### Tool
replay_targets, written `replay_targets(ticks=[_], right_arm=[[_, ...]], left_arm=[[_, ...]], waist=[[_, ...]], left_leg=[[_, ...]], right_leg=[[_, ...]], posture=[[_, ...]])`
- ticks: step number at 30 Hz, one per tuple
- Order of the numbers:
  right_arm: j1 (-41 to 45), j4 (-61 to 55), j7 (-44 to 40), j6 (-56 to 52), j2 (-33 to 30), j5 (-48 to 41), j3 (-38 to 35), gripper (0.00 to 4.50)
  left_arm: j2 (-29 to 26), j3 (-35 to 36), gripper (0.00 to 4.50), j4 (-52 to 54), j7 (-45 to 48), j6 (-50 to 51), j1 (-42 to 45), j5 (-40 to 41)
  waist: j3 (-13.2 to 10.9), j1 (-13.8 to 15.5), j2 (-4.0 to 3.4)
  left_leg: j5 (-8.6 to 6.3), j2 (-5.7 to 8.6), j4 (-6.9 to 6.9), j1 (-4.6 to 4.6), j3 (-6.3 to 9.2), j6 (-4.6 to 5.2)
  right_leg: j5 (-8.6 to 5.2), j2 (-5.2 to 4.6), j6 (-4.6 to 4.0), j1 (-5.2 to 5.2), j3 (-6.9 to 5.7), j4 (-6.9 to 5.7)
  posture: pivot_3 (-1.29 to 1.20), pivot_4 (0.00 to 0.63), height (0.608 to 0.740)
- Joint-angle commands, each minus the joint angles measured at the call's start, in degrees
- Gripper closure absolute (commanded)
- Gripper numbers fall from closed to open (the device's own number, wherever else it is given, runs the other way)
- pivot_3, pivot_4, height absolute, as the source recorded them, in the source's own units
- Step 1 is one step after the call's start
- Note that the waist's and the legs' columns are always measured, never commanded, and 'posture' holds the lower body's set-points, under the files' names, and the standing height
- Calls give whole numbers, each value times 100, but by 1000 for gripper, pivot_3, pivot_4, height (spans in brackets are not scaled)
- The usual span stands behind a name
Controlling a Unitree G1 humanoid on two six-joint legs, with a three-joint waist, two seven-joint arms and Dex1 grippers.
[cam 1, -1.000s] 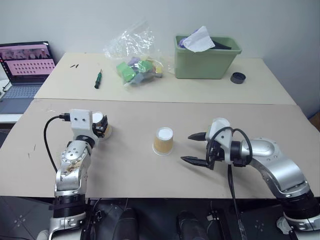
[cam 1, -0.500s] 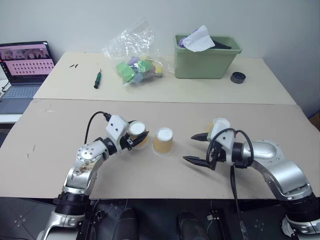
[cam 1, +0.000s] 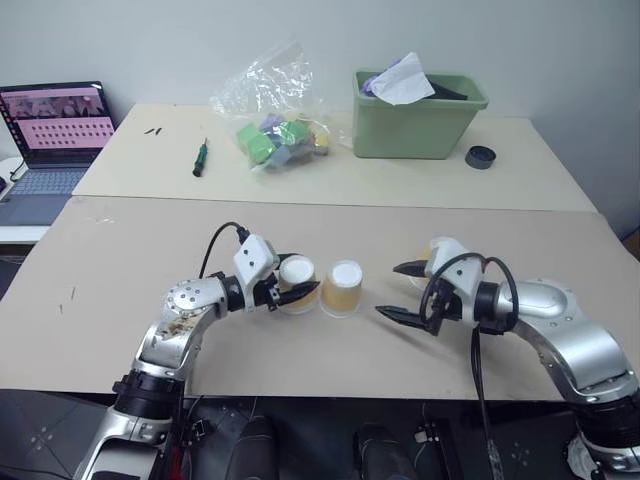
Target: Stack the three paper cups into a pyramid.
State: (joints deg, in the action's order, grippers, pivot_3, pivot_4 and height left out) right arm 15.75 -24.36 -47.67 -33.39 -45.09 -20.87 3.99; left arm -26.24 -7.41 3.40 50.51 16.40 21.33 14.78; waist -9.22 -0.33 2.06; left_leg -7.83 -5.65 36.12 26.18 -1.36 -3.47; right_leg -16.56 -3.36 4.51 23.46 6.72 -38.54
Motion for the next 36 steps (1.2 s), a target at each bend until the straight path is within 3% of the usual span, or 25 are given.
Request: replay_targets(ticks=[1,2,10,15,18,21,25,28,36], right_arm=[[5,-203,37,-35,-82,-7,-211,0],[2,-201,33,-36,-85,-9,-218,0],[-12,-127,-103,-47,-170,-118,-342,0],[-418,-220,-588,-167,-546,-673,-1004,0],[-943,448,-799,-39,-1147,-183,-1166,0],[-735,1242,-243,47,-1230,516,-785,0],[-174,2026,394,-133,-786,909,-575,0],[30,2031,484,-38,-445,866,-600,0],[485,1575,492,-190,84,317,-1004,0]], left_arm=[[-31,-153,311,-60,152,43,-44,-13],[-64,-147,22,-19,171,56,-47,-4],[-872,449,22,901,535,715,-131,602],[-1842,1158,22,1807,937,1732,-235,1568],[-2434,1783,22,2148,1188,2537,79,2523],[-2492,1897,22,2195,1015,2888,400,2959],[-2489,1772,22,2238,895,2944,537,2984],[-2476,1690,22,2301,845,2964,569,3035],[-2484,1450,22,2228,884,2825,618,2880]], waist=[[0,-3,0],[0,-8,0],[-1,-51,0],[-3,-31,1],[-8,14,7],[-11,1,14],[-10,-92,8],[-14,-143,4],[-19,-60,-2]], left_leg=[[0,0,0,0,0,0],[0,0,0,0,0,0],[0,-1,-4,1,0,0],[0,-2,-12,5,-1,0],[0,-1,-11,9,1,1],[-1,-2,-4,8,2,1],[0,-2,6,-4,1,2],[0,-6,-4,-10,1,2],[-1,-5,-18,2,1,4]], right_leg=[[0,0,0,0,0,0],[0,0,0,1,0,0],[0,0,0,5,1,0],[-2,-1,-2,10,0,7],[-4,-4,-1,5,-9,13],[-8,-4,-2,1,-9,24],[-21,-3,2,-13,-1,31],[-5,5,29,-16,3,31],[2,4,2,-6,-3,36]], posture=[[0,150,692],[0,150,692],[0,150,692],[0,150,692],[0,150,692],[0,150,692],[0,150,692],[0,150,692],[0,150,692]])
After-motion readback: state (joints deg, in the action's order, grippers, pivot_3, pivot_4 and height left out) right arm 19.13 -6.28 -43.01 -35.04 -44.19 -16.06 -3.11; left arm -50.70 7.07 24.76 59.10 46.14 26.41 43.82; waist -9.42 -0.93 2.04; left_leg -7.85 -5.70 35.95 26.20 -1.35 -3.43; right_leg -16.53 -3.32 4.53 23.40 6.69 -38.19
